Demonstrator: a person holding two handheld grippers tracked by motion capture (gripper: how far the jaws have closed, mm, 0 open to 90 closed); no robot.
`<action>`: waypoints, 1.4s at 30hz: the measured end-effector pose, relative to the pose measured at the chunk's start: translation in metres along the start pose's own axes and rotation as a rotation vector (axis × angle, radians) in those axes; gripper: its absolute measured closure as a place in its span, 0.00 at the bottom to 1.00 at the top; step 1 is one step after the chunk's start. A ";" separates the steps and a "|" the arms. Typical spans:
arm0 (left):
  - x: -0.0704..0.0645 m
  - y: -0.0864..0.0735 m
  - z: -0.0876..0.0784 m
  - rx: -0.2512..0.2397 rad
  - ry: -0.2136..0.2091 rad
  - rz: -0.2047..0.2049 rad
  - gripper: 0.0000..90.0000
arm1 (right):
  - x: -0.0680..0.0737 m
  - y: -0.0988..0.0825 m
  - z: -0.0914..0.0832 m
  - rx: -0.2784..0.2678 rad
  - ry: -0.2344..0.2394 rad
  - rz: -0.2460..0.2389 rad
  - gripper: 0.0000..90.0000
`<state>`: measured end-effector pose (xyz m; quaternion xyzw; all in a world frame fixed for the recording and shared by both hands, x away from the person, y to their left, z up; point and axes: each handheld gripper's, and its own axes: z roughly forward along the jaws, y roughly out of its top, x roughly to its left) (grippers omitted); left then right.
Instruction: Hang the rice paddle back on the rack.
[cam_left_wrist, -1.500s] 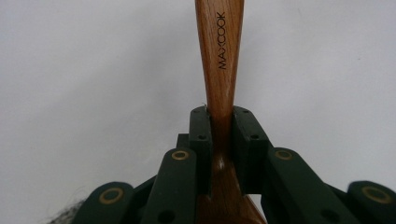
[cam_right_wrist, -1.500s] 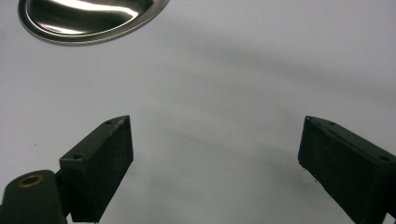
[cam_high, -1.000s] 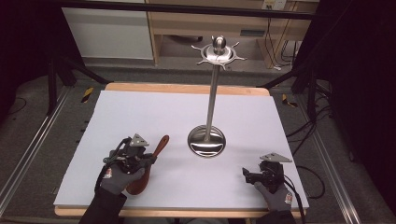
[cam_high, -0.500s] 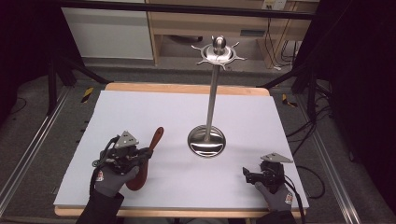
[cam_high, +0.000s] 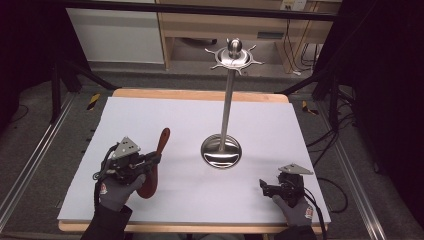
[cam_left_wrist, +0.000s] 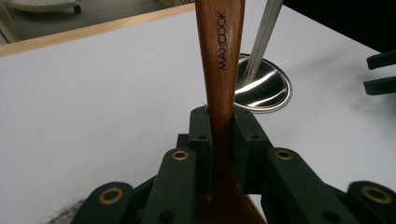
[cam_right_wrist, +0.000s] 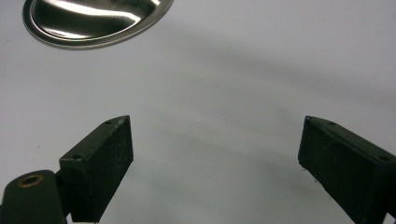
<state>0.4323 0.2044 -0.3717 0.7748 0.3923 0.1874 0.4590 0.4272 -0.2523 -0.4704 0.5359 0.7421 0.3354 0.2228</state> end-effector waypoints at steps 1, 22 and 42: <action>0.000 0.001 0.000 -0.006 0.001 0.001 0.87 | 0.000 0.000 0.000 -0.001 0.000 0.000 0.12; -0.001 0.029 -0.016 -0.133 0.005 0.014 0.87 | 0.000 0.001 0.000 -0.009 -0.007 0.010 0.12; -0.010 0.057 -0.017 -0.189 -0.006 0.037 0.87 | 0.000 0.002 -0.002 -0.017 -0.006 0.006 0.11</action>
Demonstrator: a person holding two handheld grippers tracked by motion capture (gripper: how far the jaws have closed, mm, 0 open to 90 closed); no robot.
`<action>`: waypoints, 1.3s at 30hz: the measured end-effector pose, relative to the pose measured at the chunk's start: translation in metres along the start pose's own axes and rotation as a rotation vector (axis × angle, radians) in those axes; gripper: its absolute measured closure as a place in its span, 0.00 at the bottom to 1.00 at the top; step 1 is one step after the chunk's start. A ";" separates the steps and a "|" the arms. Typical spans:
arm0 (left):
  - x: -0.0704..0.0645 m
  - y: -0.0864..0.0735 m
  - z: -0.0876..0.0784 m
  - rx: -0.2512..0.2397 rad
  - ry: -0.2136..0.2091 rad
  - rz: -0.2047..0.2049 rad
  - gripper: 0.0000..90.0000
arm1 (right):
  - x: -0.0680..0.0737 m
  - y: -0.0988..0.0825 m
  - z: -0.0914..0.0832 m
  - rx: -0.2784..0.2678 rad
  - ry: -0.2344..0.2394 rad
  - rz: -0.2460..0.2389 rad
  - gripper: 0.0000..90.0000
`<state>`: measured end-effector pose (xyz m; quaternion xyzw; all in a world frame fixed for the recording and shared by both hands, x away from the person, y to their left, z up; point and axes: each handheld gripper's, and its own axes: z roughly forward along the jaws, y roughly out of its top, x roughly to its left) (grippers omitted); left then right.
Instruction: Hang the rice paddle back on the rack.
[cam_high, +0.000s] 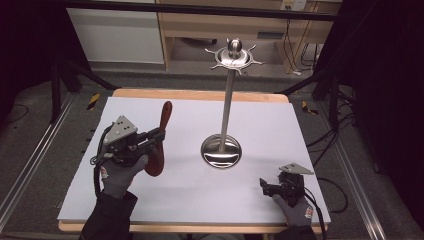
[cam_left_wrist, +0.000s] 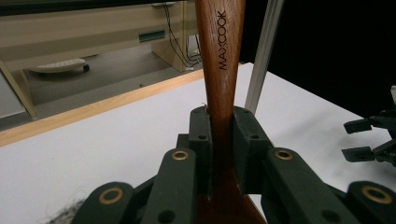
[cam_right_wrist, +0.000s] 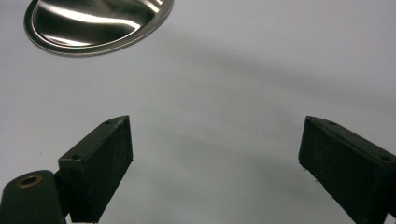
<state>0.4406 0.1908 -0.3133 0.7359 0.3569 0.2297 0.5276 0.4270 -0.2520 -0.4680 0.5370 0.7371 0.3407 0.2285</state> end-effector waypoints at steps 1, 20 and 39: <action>0.000 0.001 0.000 -0.003 -0.001 0.000 0.87 | 0.000 0.000 0.000 0.000 0.000 0.000 0.11; -0.014 0.030 0.008 -0.048 -0.031 0.019 0.87 | 0.001 0.001 0.000 0.002 0.005 0.011 0.11; -0.025 0.054 0.016 -0.082 -0.056 0.042 0.87 | 0.000 0.001 0.001 -0.001 0.001 0.017 0.11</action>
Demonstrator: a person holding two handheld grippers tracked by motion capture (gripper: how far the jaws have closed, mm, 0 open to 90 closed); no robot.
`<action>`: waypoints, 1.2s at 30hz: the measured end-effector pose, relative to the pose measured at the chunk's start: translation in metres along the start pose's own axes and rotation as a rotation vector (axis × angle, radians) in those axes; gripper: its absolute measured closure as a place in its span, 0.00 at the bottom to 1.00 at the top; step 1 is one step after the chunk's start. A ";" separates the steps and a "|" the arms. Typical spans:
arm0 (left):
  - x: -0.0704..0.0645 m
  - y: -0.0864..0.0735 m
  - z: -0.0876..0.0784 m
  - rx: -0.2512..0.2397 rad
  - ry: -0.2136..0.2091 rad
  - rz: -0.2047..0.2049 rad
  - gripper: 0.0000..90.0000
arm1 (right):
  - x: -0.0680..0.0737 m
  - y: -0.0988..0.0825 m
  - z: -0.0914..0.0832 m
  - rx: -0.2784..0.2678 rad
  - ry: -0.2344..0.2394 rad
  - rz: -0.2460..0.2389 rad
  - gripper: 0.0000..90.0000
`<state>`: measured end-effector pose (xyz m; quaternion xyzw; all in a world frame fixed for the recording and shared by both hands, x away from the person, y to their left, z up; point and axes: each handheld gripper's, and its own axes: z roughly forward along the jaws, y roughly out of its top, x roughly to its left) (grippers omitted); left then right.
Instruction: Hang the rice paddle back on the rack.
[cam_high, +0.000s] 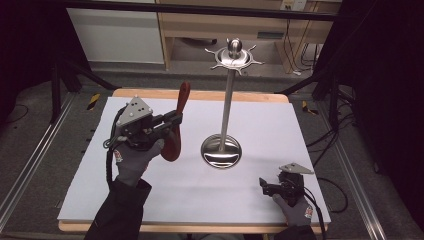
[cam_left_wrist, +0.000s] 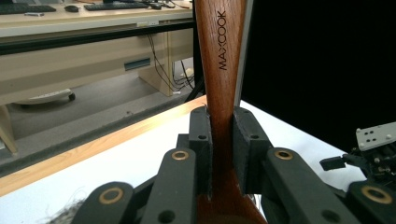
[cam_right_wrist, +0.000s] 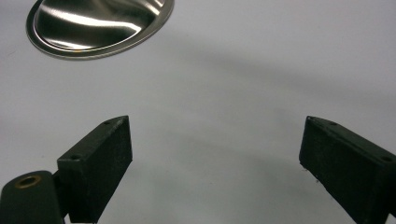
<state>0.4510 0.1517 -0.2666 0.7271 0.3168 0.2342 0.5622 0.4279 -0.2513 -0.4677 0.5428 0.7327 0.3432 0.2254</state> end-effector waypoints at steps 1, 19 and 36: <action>-0.001 0.001 0.001 -0.001 -0.001 -0.003 0.87 | 0.000 0.000 0.000 0.000 0.000 0.000 0.11; -0.008 0.023 0.011 -0.038 -0.026 0.012 0.87 | -0.001 0.000 -0.001 -0.005 0.007 -0.006 0.11; -0.012 0.037 0.021 -0.049 -0.026 0.028 0.87 | -0.001 0.000 -0.001 -0.008 0.006 -0.005 0.11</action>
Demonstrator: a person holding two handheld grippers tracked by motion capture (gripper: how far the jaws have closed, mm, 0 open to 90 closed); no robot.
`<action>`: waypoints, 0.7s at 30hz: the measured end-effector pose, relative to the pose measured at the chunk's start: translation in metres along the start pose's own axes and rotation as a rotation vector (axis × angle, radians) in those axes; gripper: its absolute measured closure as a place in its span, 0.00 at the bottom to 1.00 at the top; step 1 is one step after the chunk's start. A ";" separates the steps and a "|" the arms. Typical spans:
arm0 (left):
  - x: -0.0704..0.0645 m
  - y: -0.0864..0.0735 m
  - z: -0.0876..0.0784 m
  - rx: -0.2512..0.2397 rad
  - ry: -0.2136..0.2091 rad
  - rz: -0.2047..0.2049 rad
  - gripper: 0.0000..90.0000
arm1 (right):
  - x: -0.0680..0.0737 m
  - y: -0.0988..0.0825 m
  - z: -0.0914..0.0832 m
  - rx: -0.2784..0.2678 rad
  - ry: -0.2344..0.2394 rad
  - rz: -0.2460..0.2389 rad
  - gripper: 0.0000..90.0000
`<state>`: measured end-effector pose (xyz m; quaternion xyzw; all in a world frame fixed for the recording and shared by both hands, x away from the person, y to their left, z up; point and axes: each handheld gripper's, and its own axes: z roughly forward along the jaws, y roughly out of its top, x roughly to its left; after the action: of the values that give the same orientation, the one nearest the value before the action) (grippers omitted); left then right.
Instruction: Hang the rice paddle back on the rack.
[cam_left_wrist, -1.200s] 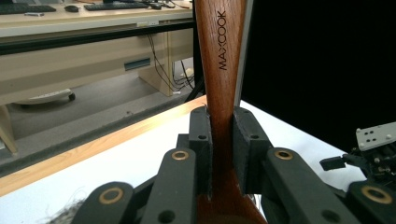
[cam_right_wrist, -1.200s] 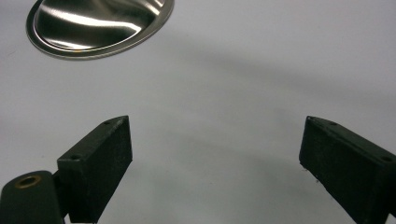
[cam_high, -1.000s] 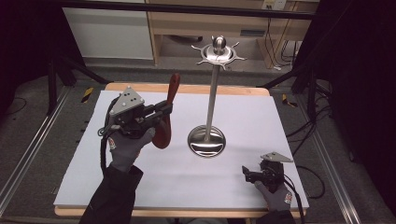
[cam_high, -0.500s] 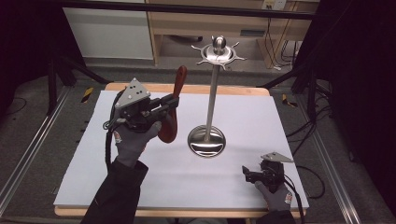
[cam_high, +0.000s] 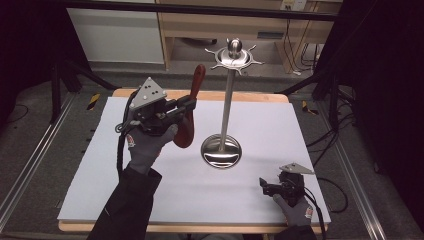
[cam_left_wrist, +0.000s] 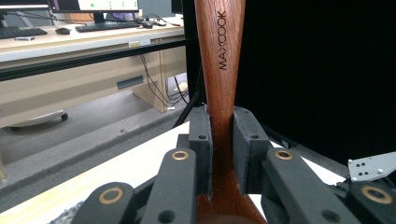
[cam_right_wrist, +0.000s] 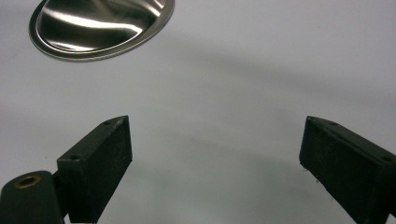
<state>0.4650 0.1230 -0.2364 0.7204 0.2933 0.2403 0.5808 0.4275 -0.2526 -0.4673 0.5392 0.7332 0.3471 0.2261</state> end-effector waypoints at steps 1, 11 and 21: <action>0.000 0.001 0.000 -0.002 0.001 0.002 0.87 | 0.000 0.000 0.000 -0.001 0.000 -0.001 0.11; -0.002 0.006 0.005 -0.003 -0.005 0.007 0.87 | 0.000 0.000 0.000 0.000 0.000 0.002 0.11; -0.001 0.010 0.011 0.003 -0.003 0.004 0.87 | 0.000 0.000 0.000 0.000 0.001 0.007 0.11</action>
<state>0.4728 0.1129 -0.2293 0.7222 0.2912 0.2400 0.5797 0.4274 -0.2530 -0.4672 0.5414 0.7315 0.3484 0.2246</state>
